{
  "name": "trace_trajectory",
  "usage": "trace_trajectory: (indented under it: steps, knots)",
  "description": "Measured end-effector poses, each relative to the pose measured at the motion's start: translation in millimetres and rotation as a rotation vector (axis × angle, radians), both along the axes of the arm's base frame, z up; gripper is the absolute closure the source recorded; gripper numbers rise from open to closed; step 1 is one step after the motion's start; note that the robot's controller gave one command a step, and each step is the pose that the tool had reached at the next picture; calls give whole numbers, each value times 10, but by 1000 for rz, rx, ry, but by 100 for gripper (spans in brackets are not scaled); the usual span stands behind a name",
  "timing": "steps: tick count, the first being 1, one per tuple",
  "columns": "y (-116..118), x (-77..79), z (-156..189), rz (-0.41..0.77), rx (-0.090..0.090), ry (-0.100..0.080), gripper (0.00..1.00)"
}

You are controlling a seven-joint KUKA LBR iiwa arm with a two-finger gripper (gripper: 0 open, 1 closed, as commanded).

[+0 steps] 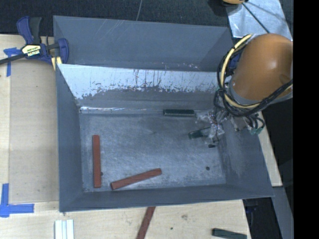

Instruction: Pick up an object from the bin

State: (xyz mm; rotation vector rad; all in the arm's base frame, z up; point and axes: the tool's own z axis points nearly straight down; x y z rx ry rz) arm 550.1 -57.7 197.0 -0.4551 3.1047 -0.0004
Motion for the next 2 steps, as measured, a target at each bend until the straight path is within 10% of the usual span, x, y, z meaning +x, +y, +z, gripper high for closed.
trace_trajectory:
  steps: [2]
  knots:
    - [-35,3,139,71,1,6,100]
